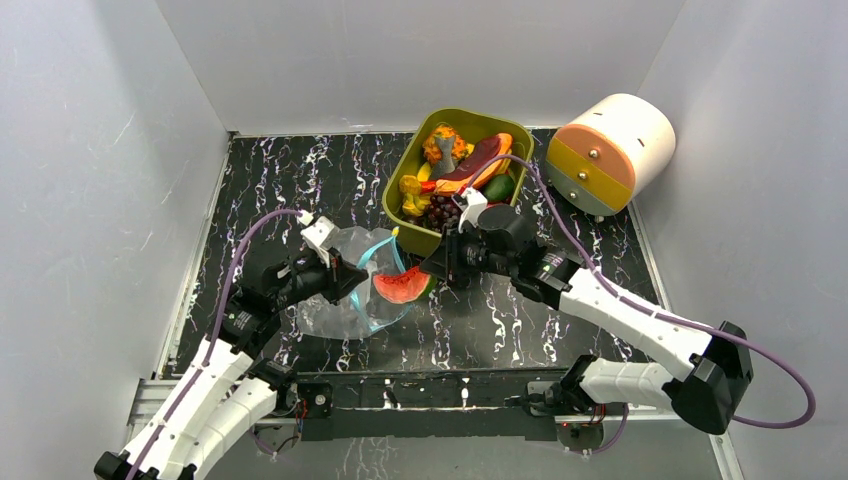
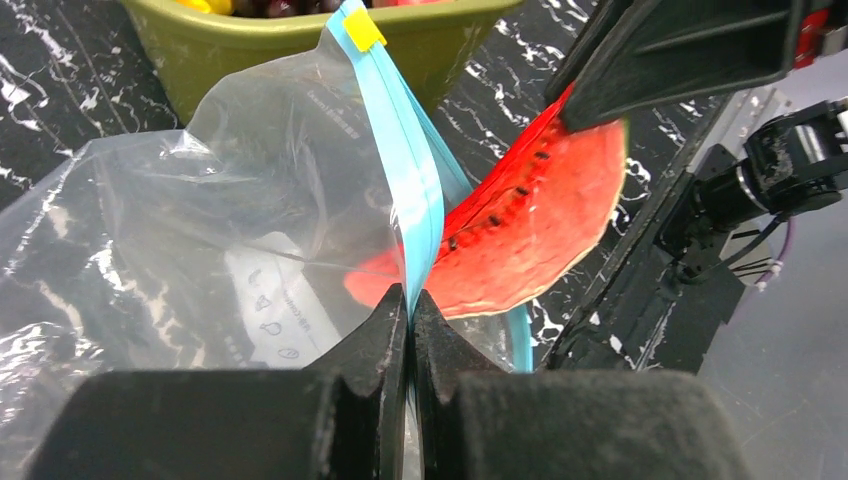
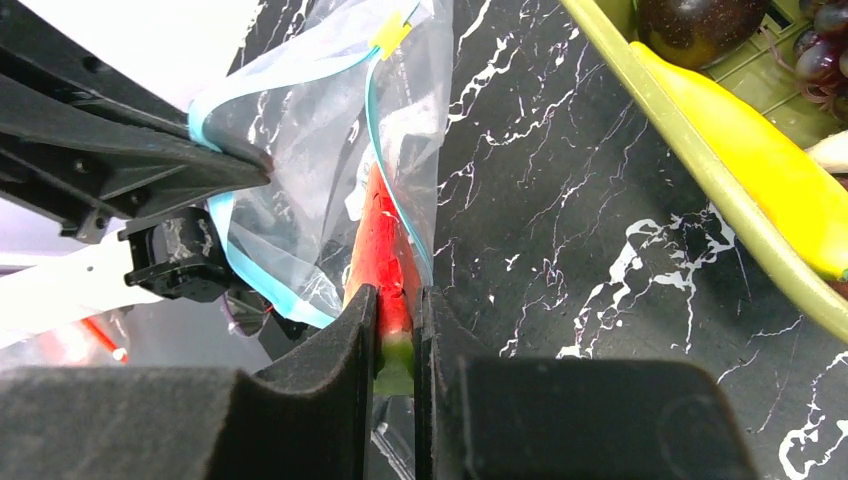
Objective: Place the food in the zip-top bag and seal the zipper
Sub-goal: Place the fake fruit in the zipper food storage bag.
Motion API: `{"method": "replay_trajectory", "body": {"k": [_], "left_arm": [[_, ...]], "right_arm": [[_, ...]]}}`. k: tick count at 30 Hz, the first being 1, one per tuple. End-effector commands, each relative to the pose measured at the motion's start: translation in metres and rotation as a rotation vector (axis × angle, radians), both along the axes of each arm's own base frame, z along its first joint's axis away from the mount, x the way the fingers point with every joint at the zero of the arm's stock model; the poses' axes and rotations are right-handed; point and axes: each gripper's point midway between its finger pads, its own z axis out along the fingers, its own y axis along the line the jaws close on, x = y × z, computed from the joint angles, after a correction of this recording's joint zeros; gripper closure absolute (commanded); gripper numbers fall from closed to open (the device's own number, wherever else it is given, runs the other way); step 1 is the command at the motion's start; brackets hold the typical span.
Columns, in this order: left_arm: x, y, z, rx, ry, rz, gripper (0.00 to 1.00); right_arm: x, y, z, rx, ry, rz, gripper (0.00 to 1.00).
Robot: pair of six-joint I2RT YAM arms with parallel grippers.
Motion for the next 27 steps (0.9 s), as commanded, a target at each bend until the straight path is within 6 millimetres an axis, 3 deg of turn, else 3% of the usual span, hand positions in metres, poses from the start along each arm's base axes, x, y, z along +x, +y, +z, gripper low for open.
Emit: {"method": "replay_trajectory", "body": {"k": [1,7,15,21,27], "left_arm": [[-0.009,-0.011,0.017,-0.077,-0.030,-0.072,1.00],[-0.011,-0.012,0.018,-0.076,-0.035,-0.087,1.00],[-0.015,-0.015,0.023,-0.093,-0.049,-0.115,1.00],[-0.024,-0.021,0.035,-0.154,-0.064,-0.159,1.00],[-0.033,-0.025,0.050,-0.225,-0.073,-0.191,1.00]], "right_arm": [[0.015,0.004,0.041,0.063,-0.132,-0.085,1.00],[-0.002,0.023,0.061,0.251,-0.137,-0.032,1.00],[-0.002,0.037,0.059,0.273,-0.125,-0.110,1.00],[0.005,0.043,0.034,0.166,-0.127,-0.206,1.00],[0.018,0.022,0.007,0.040,-0.158,-0.330,1.00]]}}
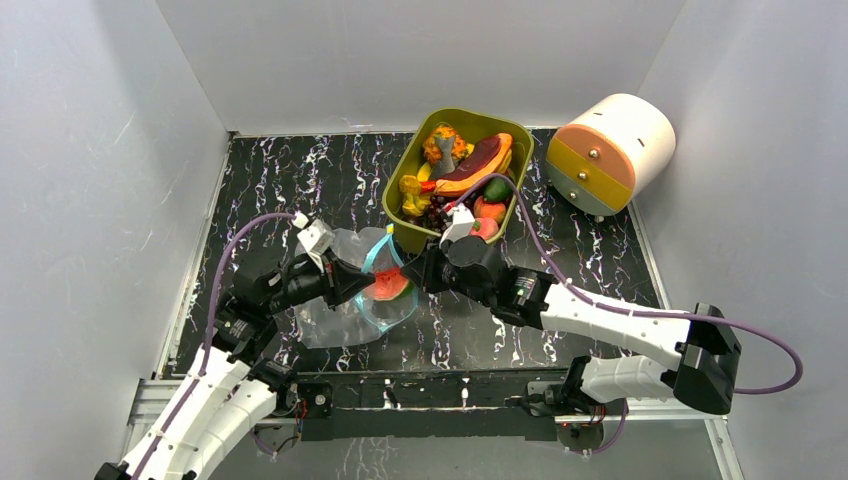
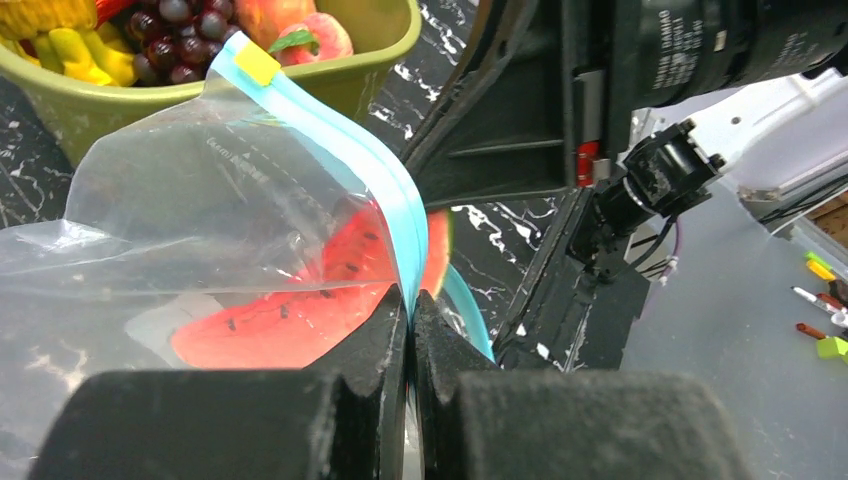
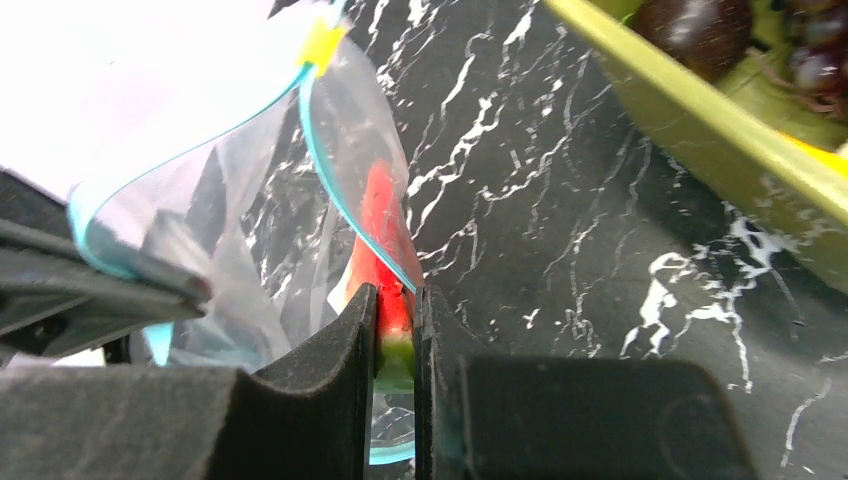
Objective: Place the food in the zip-top bag and seal the zipper
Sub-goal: Place the fake fruit in the zipper food storage bag.
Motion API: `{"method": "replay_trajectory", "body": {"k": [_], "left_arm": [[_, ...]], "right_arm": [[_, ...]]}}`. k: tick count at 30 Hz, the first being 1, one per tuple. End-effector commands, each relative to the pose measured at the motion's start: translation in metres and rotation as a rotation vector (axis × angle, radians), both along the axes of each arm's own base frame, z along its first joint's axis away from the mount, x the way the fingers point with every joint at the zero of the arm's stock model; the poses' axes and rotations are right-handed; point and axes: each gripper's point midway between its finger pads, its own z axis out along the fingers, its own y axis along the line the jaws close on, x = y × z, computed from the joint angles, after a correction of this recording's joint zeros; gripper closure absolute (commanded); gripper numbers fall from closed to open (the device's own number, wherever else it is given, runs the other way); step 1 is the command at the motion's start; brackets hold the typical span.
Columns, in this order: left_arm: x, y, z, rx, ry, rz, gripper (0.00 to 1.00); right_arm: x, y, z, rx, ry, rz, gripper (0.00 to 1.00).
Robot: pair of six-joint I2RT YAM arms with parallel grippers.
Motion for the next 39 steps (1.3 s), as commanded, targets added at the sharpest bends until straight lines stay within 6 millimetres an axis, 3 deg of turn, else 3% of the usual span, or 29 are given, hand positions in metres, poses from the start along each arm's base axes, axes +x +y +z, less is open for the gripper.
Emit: {"method": "replay_trajectory", "body": {"k": [1,6,14,17,20,29,36,39], "left_arm": [[-0.010,-0.007,0.022,-0.083,-0.042,-0.058,1.00],[-0.009,-0.006,0.025,-0.091,-0.060,-0.051,1.00],[-0.004,-0.007,0.005,-0.043,-0.008,-0.051,1.00],[-0.001,-0.006,0.003,-0.030,-0.005,-0.038,1.00],[-0.001,-0.006,0.002,-0.028,-0.006,-0.034,1.00],[-0.013,-0.012,0.008,-0.067,-0.014,-0.110,1.00],[-0.021,-0.015,0.012,-0.092,-0.013,-0.151,1.00],[-0.017,-0.012,0.011,-0.085,-0.021,-0.120,1.00]], "right_arm": [[0.022,-0.021,0.012,-0.016,-0.077,-0.164,1.00],[0.020,-0.027,0.013,-0.022,-0.081,-0.181,1.00],[-0.006,0.002,0.055,0.185,-0.070,-0.017,1.00],[-0.017,0.014,0.062,0.228,-0.047,0.031,1.00],[-0.025,0.026,0.059,0.191,-0.036,0.057,1.00],[-0.021,0.041,0.038,0.100,-0.049,0.007,1.00],[0.000,0.029,0.029,0.053,-0.064,-0.132,1.00],[0.003,0.019,0.034,0.034,-0.072,-0.173,1.00]]}}
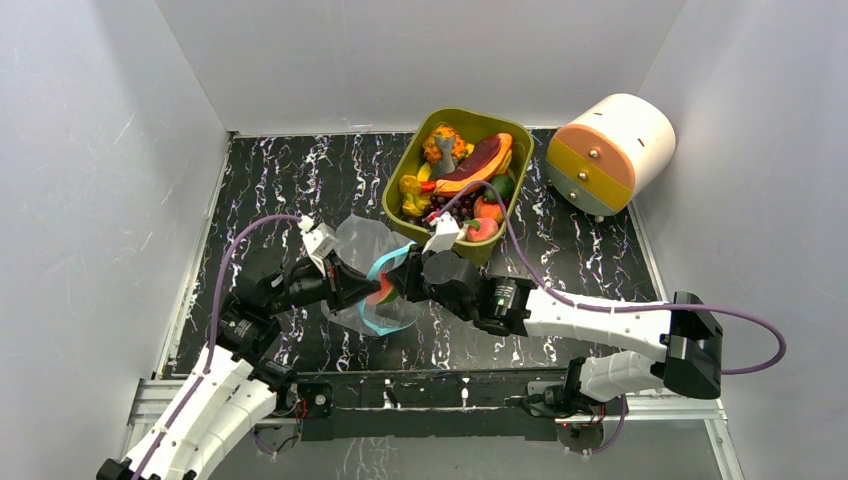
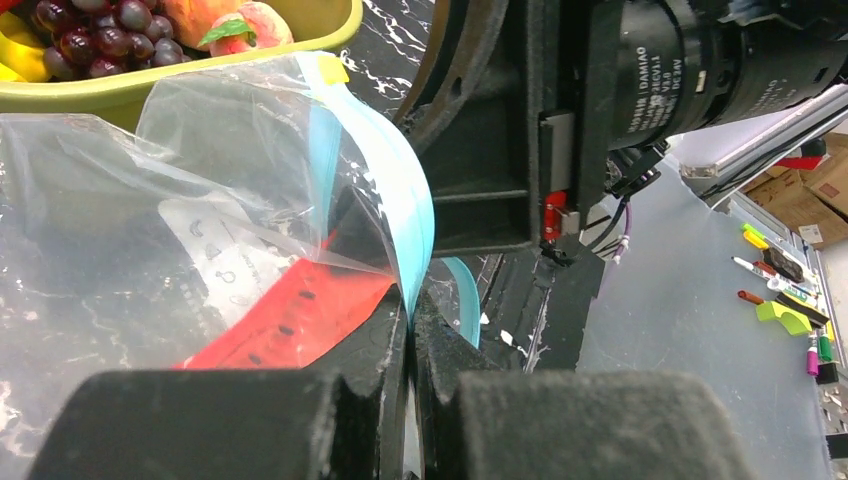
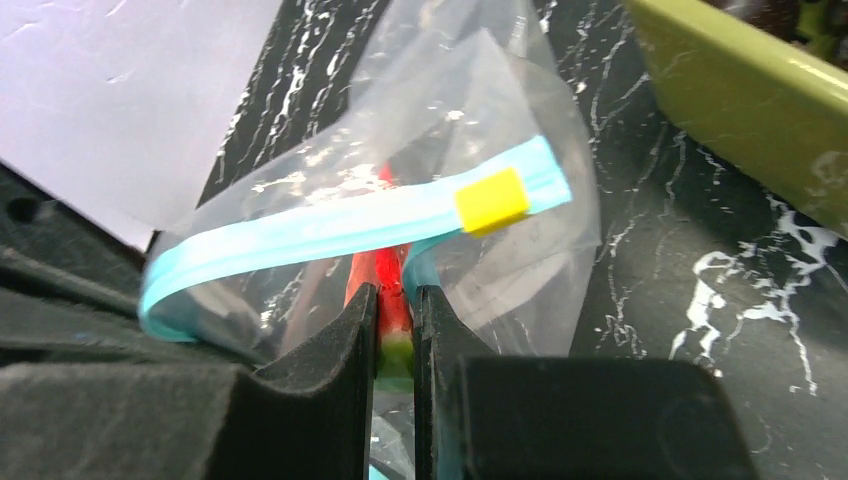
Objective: Place the food in the zip-top bag and seal the zipper
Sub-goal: Place the fake fruit in the zipper food storage bag.
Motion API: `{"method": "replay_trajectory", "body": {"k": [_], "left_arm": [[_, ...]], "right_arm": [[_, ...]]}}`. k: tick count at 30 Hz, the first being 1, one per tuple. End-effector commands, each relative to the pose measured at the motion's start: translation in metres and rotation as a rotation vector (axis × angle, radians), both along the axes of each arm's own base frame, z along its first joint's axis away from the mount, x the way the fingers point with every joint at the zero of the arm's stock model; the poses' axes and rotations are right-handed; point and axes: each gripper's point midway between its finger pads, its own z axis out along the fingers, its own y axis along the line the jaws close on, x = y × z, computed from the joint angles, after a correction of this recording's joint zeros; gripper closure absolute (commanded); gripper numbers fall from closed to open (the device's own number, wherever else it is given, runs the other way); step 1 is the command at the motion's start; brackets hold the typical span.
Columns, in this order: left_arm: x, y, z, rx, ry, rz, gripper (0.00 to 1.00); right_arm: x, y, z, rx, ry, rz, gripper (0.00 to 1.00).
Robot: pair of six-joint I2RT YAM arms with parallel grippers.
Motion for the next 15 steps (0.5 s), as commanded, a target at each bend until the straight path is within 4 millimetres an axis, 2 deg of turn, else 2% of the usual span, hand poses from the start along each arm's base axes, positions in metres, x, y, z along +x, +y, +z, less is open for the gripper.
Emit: {"method": "replay_trajectory", "body": {"k": [1,5,8,11,15], "left_arm": [[0.001,0.001,0.011,-0.019,-0.050,0.010,1.00],[0.009,0.004,0.005,0.005,-0.024,0.056,1.00],[0.012,0.004,0.001,0.017,0.000,0.062,1.00],[0.015,0.004,-0.002,0.026,0.017,0.072,1.00],[0.015,0.003,-0.002,0.020,0.019,0.073,1.00]], "right_arm": [[0.014,-0.010,0.040,0.055,-0.055,-0.102,1.00],[0.002,-0.019,0.066,0.068,-0.044,-0.056,1.00],[-0.006,-0.024,0.068,0.028,-0.017,-0.026,1.00],[-0.016,-0.022,0.066,0.023,0.011,0.029,1.00],[-0.016,-0.023,0.075,0.019,0.006,0.026,1.00]]}}
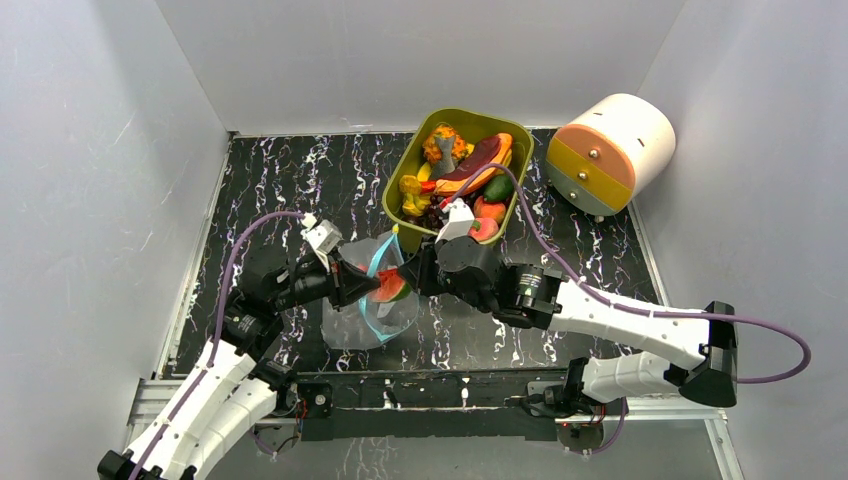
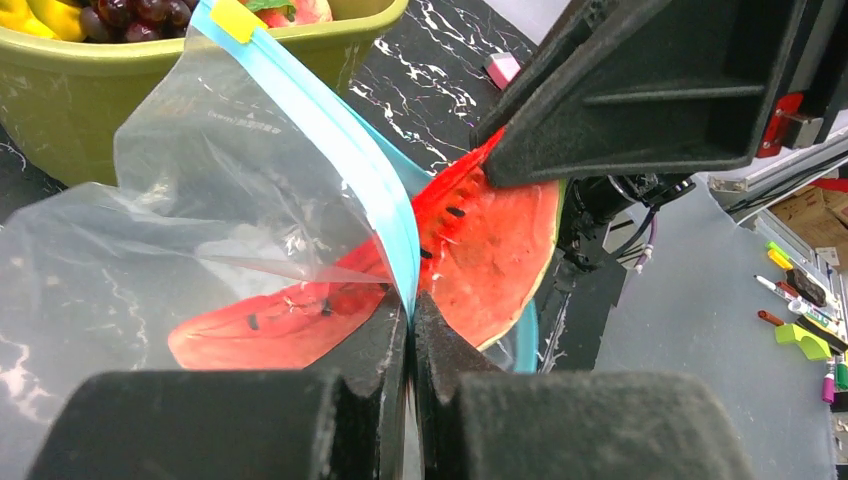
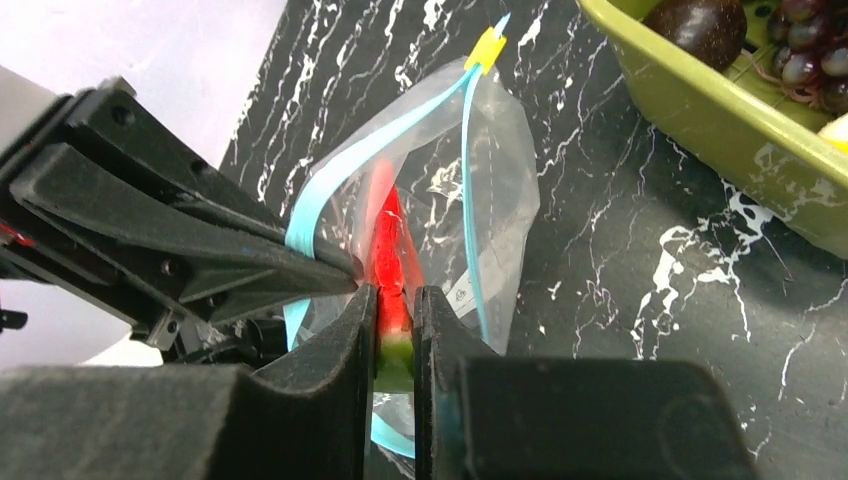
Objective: Place the food in the zip-top bag and seal the zipper
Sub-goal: Place the fake fruit in the zipper food storage bag.
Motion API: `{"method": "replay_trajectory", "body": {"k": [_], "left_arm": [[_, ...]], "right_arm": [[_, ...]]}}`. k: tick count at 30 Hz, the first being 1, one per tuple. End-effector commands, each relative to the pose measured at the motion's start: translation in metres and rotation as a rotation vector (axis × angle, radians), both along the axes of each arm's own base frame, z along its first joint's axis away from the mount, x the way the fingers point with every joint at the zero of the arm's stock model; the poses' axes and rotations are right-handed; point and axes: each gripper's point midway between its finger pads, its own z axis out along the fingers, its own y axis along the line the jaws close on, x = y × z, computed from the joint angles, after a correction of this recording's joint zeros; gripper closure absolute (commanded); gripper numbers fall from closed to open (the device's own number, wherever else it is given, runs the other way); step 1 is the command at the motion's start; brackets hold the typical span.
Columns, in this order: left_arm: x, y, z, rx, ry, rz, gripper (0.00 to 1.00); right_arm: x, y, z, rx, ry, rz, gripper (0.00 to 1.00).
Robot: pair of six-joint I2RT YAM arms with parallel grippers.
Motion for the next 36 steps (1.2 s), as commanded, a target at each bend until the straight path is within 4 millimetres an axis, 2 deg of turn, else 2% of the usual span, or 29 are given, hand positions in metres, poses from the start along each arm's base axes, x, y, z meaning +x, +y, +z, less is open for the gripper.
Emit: {"method": "replay_trajectory", "body": {"k": [1,3,7,13,22,27,32,36], "left_arm": [[0.002,0.000,0.011,-0.021,-0.022,0.009,1.00],[-0.001,-0.001,0.014,-0.036,-0.030,-0.001,1.00],[-0.006,-0.002,0.018,-0.052,-0.044,-0.025,1.00],[-0.015,-0.005,0.026,-0.092,-0.067,-0.067,1.00],[-0.024,-0.008,0.031,-0.109,-0.088,-0.127,1.00],[-0.030,-0.009,0.034,-0.118,-0.108,-0.157,1.00],[-0.034,-0.010,0.036,-0.129,-0.122,-0.185,1.00],[-0.036,-0.011,0.036,-0.132,-0.114,-0.197,1.00]], "right_arm": [[-0.006,0.004,0.034,0.061,-0.012,0.026,1.00],[-0.005,0.006,0.036,0.076,-0.013,0.027,1.00],[-0.005,0.016,0.020,0.075,0.017,0.031,1.00],[0.002,0.035,0.013,0.116,0.026,0.009,1.00],[0.030,0.016,-0.006,0.084,-0.092,-0.147,1.00],[0.030,0.018,0.009,0.176,-0.147,-0.126,1.00],[0.040,0.017,-0.003,0.147,-0.170,-0.177,1.00],[0.038,0.026,-0.005,0.181,-0.169,-0.145,1.00]]}}
